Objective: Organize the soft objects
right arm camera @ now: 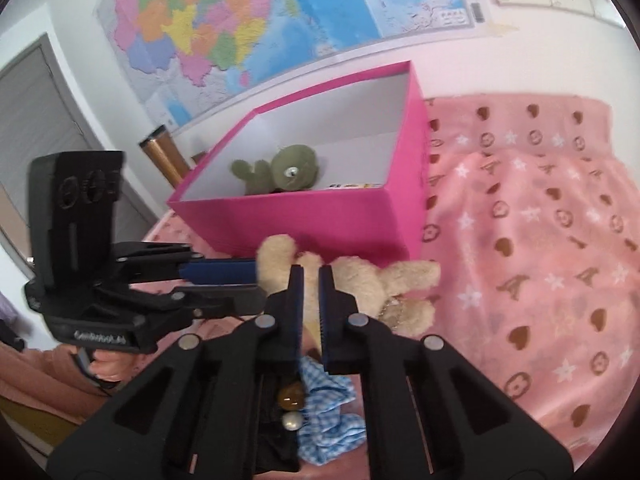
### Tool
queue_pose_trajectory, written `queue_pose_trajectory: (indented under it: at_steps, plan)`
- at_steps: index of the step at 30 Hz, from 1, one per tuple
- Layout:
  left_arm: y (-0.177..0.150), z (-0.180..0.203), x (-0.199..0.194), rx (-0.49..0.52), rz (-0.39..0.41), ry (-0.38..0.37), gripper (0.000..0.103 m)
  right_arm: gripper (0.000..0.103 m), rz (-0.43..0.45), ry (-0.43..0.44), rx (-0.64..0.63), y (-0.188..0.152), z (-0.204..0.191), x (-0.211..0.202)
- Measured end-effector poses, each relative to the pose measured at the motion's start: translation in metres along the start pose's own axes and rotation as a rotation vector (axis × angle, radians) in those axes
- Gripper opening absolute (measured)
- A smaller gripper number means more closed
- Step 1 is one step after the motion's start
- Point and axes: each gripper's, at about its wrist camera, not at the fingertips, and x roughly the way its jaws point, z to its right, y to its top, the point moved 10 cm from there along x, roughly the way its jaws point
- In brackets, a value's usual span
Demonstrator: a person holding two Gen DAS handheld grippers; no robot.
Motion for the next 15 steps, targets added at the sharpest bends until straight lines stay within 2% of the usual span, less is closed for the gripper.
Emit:
queue_pose_trajectory:
  at_steps: [1,3,4,5,9,10,12,13,14,15]
  plan:
    - [-0.002,-0.002,0.002,-0.001,-0.007,0.013,0.032,0.011,0.011,-0.029,0.005,0.0,0.006,-0.002]
    - [-0.006,-0.012,0.006,-0.02,-0.021,0.03,0.038,0.037,0.022,-0.057,0.064,-0.003,0.028,-0.005]
    - [-0.007,-0.015,0.007,-0.028,-0.027,0.027,0.043,0.059,0.025,-0.075,0.101,-0.005,0.04,-0.005]
    - [-0.008,-0.016,0.009,-0.037,-0.031,0.018,0.046,0.067,0.029,-0.083,0.129,-0.007,0.05,-0.005]
    - [-0.006,-0.019,0.017,-0.031,-0.029,0.011,0.045,0.067,0.012,-0.011,0.172,-0.006,0.063,0.012]
    - [-0.004,-0.018,0.019,-0.036,-0.035,0.005,0.043,0.062,0.007,0.0,0.168,-0.005,0.062,0.017]
    - [-0.004,-0.019,0.021,-0.047,-0.043,-0.005,0.04,0.044,-0.004,0.013,0.148,-0.004,0.057,0.026]
    - [-0.004,-0.019,0.02,-0.05,-0.043,-0.005,0.037,0.027,-0.006,0.034,0.146,-0.003,0.053,0.027]
    - [-0.004,-0.019,0.018,-0.053,-0.044,-0.005,0.035,0.021,-0.009,0.049,0.144,-0.003,0.049,0.027]
    - [-0.004,-0.018,0.015,-0.053,-0.04,-0.01,0.035,0.021,-0.011,0.038,0.131,-0.003,0.046,0.026]
